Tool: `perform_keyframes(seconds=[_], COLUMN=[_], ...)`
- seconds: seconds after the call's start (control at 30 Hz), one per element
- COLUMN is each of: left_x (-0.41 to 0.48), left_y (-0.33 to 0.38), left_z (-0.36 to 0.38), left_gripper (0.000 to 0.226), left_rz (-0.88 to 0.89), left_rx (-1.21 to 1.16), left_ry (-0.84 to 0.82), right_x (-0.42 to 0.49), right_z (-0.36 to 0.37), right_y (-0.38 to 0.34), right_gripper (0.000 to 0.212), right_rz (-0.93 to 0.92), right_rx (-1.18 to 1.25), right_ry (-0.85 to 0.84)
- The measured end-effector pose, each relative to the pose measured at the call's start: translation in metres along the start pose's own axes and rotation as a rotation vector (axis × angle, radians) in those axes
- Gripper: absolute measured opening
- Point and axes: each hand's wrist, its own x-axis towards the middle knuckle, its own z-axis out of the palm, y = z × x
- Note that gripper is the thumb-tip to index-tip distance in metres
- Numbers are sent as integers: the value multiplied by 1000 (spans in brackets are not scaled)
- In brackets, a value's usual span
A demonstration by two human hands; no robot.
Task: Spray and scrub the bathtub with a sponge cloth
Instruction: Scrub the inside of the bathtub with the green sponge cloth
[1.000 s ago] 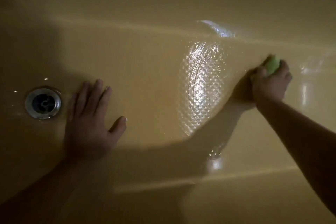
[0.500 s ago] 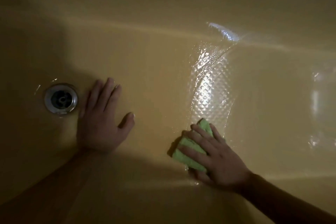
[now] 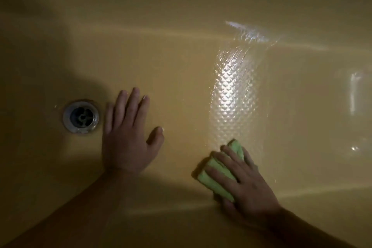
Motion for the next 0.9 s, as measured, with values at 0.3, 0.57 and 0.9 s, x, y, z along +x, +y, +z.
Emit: perform_keyframes(seconds=[0.3, 0.57, 0.9], left_x=[6, 7, -4], left_y=[-1, -18, -120], left_z=[-1, -4, -20], left_gripper=[81, 61, 70], left_rz=[21, 52, 215], left_rx=[-51, -219, 69], left_ry=[40, 73, 63], right_x=[221, 68, 236], right_z=[-51, 3, -33], right_y=[81, -29, 39], right_gripper=[70, 67, 66], right_rz=[461, -20, 263], right_rx=[-57, 2, -96], right_ry=[425, 86, 396])
